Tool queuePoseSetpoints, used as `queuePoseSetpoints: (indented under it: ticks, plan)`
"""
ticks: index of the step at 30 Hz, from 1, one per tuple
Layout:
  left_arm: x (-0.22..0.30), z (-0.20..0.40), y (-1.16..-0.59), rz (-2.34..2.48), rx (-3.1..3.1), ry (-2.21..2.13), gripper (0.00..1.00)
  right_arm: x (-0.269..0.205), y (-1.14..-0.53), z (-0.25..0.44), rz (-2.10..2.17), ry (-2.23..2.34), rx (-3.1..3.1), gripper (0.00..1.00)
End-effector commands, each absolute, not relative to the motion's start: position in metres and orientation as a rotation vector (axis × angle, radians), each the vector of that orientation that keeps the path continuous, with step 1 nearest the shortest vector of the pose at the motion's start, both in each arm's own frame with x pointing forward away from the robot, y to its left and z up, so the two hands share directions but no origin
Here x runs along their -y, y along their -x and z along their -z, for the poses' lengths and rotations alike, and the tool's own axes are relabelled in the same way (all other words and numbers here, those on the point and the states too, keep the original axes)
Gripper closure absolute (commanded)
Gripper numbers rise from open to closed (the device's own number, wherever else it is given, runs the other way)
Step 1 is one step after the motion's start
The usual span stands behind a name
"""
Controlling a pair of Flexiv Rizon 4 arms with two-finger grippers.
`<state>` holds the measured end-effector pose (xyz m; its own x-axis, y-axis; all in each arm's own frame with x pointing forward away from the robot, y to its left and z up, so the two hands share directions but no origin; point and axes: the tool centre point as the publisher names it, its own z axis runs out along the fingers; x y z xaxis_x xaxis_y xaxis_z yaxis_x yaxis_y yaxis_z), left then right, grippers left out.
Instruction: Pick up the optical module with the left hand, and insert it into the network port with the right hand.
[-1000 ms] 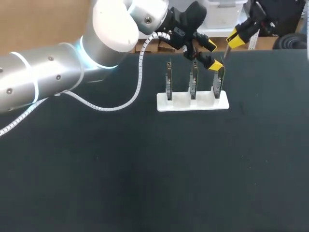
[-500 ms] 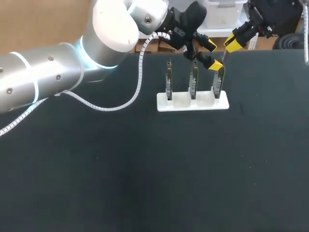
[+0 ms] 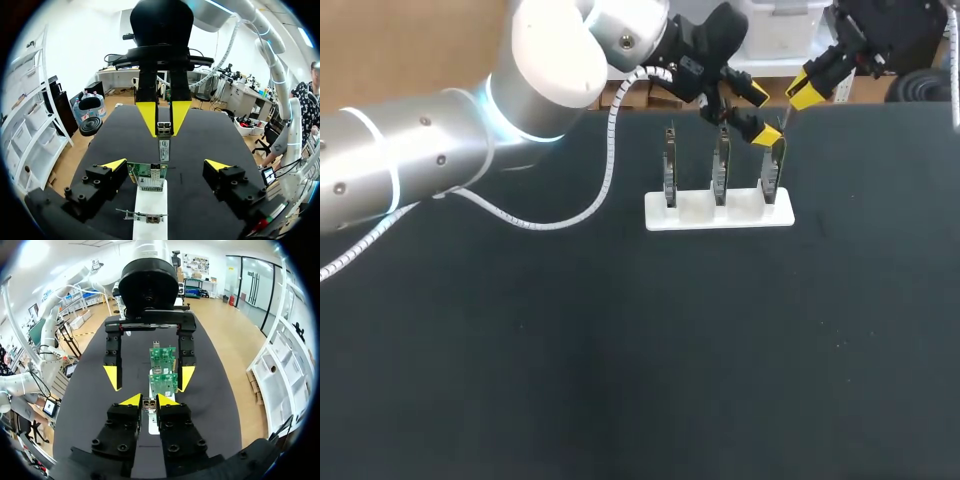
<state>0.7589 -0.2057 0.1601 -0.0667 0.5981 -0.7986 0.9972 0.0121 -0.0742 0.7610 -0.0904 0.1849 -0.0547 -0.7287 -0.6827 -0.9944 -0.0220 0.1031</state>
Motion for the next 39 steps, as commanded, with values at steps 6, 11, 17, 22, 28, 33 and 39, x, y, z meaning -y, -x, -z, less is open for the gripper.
queuePoseSetpoints:
  ticks: [6, 11, 17, 22, 28, 33, 39]
  plan:
    - [0.2065, -0.1602, -0.7609, 0.901, -1.725, -1.645, 0.0, 0.0892, -0.7672, -0.1854, -0.809, 1.809, -1.837, 1.0]
    - [0.2065, -0.1602, -0.7609, 0.901, -1.725, -1.645, 0.0, 0.0875, -0.767, -0.1846, -0.795, 1.818, -1.845, 1.0]
    - [0.2065, -0.1602, -0.7609, 0.901, -1.725, -1.645, 0.0, 0.0855, -0.7661, -0.1829, -0.797, 1.814, -1.848, 1.0]
    - [0.2065, -0.1602, -0.7609, 0.901, -1.725, -1.645, 0.0, 0.0841, -0.7652, -0.1822, -0.798, 1.81, -1.851, 1.0]
    - [0.2065, -0.1602, -0.7609, 0.901, -1.725, -1.645, 0.0, 0.0841, -0.7646, -0.1801, -0.798, 1.798, -1.861, 1.0]
    - [0.2065, -0.1602, -0.7609, 0.901, -1.725, -1.645, 0.0, 0.0841, -0.7649, -0.1812, -0.782, 1.812, -1.862, 1.0]
    - [0.2065, -0.1602, -0.7609, 0.901, -1.725, -1.645, 0.0, 0.0854, -0.7659, -0.1823, -0.775, 1.818, -1.862, 1.0]
